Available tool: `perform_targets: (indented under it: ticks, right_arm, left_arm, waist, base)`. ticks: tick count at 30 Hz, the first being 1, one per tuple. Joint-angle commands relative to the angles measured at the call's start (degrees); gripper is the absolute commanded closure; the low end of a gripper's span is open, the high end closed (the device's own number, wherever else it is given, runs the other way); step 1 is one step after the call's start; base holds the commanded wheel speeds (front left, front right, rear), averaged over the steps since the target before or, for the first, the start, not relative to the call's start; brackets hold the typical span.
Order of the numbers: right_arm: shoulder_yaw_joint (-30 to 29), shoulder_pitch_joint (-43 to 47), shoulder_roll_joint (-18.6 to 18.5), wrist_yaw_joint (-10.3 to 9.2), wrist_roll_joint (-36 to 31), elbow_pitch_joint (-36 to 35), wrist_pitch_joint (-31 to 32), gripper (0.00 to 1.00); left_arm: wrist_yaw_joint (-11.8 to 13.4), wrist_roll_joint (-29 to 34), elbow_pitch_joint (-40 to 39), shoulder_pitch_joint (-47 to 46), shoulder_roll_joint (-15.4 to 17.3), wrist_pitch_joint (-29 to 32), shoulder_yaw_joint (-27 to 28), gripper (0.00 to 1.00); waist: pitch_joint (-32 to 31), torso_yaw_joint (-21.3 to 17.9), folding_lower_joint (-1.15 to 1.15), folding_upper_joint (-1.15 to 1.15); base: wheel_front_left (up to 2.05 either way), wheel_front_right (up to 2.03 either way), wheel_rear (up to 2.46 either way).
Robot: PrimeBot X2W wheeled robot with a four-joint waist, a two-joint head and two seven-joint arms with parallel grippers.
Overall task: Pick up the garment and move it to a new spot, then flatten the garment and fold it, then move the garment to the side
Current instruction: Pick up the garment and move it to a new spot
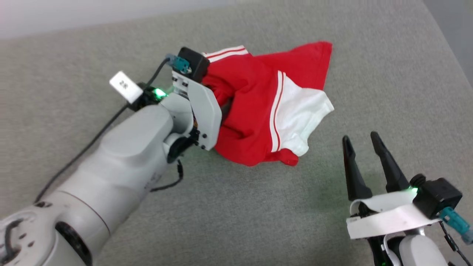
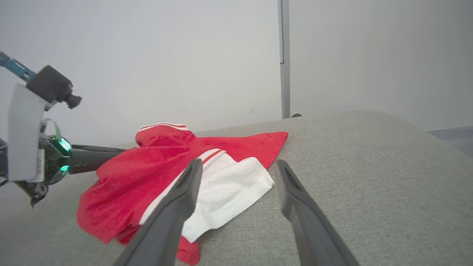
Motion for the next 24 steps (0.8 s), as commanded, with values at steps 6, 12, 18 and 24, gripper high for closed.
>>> perform_targets:
  ticks: [6, 12, 18, 24]
  right_arm:
    - [-0.5, 3.4, 0.0, -0.02, -3.5, 2.5, -0.3, 0.0]
    - [-2.0, 7.4, -1.4, -0.03, -5.0, 4.3, -0.1, 0.0]
    - [-4.1, 11.4, -2.1, -0.03, -4.7, 3.9, 1.2, 0.0]
    - [-6.7, 14.0, -2.1, -0.03, -4.7, 2.8, 2.0, 0.0]
  left_arm:
    - [0.0, -4.0, -2.1, 5.6, 1.4, -7.2, 0.4, 0.0]
    - [0.0, -9.8, -5.0, 14.2, 3.5, -14.8, 2.7, 0.0]
    - [0.0, -11.4, -7.7, 25.4, 7.2, -19.7, 4.4, 0.0]
    - [0.6, -9.5, -10.7, 34.9, 10.2, -20.2, 11.1, 0.0]
  waist:
    - [-9.1, 5.8, 0.0, 0.0]
    - [-13.8, 9.6, 0.0, 0.0]
    - [-17.4, 11.7, 0.0, 0.0]
    - [-18.6, 12.9, 0.0, 0.0]
  base:
    - [0.0, 0.0, 0.0]
    - [0.0, 0.0, 0.0]
    - [0.0, 0.0, 0.0]
    - [0.0, 0.0, 0.0]
